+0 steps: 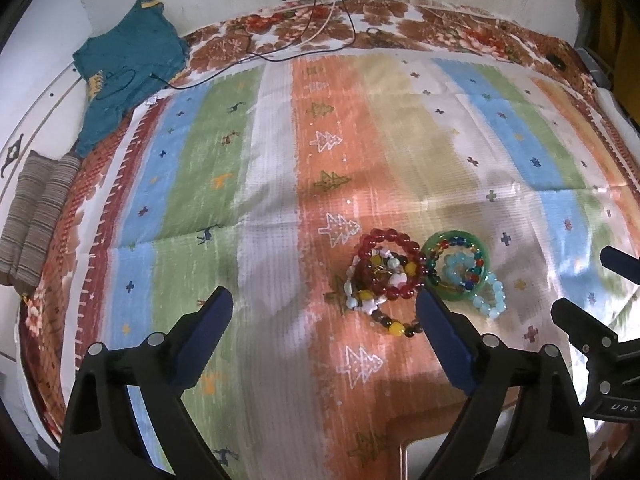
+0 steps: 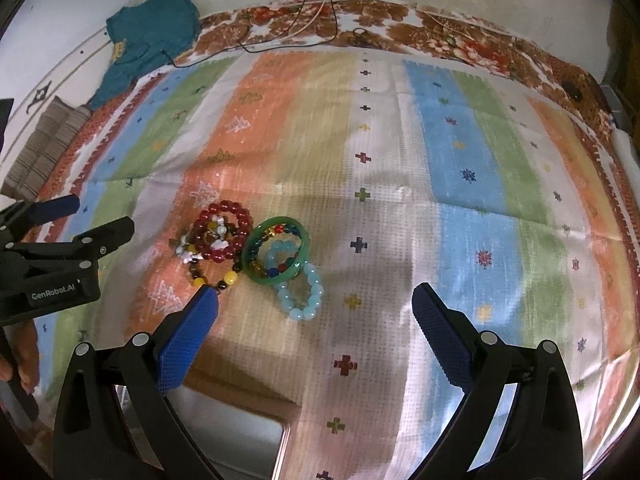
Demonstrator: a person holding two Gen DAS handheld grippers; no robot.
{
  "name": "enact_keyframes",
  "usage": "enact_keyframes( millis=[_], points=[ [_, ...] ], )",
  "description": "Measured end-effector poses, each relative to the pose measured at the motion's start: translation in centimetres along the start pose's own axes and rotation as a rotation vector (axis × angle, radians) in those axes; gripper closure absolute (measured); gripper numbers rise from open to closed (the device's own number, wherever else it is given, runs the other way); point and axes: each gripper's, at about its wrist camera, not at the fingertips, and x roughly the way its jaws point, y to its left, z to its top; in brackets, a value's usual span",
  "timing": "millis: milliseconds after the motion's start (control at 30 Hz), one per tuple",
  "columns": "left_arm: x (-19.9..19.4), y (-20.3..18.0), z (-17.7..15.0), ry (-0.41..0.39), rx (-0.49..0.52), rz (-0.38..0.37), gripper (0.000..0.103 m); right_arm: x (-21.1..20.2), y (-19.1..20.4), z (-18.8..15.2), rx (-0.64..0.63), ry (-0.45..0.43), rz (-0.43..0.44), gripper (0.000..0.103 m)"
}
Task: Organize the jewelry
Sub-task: 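Lower the left tool over the red bead bracelet while the right tool lowers over the green bangle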
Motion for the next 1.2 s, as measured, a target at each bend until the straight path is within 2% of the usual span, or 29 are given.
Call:
enact_keyframes(
  millis=[367, 433, 767, 1200],
  points=[
    [3.0, -0.8, 0.7, 0.047, 0.045, -0.002, 0.015, 3.1, -0.1, 0.7, 0.004, 0.056, -0.016, 0.005],
    [3.7, -0.7, 0.8, 0.061, 0.049, 0.001, 0.017, 3.5, -0.2, 0.8, 0.007, 0.064, -0.015, 0.013],
    [5.8, -0.7, 1.6, 0.097, 0.047, -0.026, 0.022, 5.3, -0.4, 1.6, 0.011, 0.089, -0.017, 0.014],
    [7.7, -0.7, 2.6, 0.133, 0.033, -0.057, 0.032, 7.4, 0.0, 2.5, 0.008, 0.126, 0.002, 0.034]
  ],
)
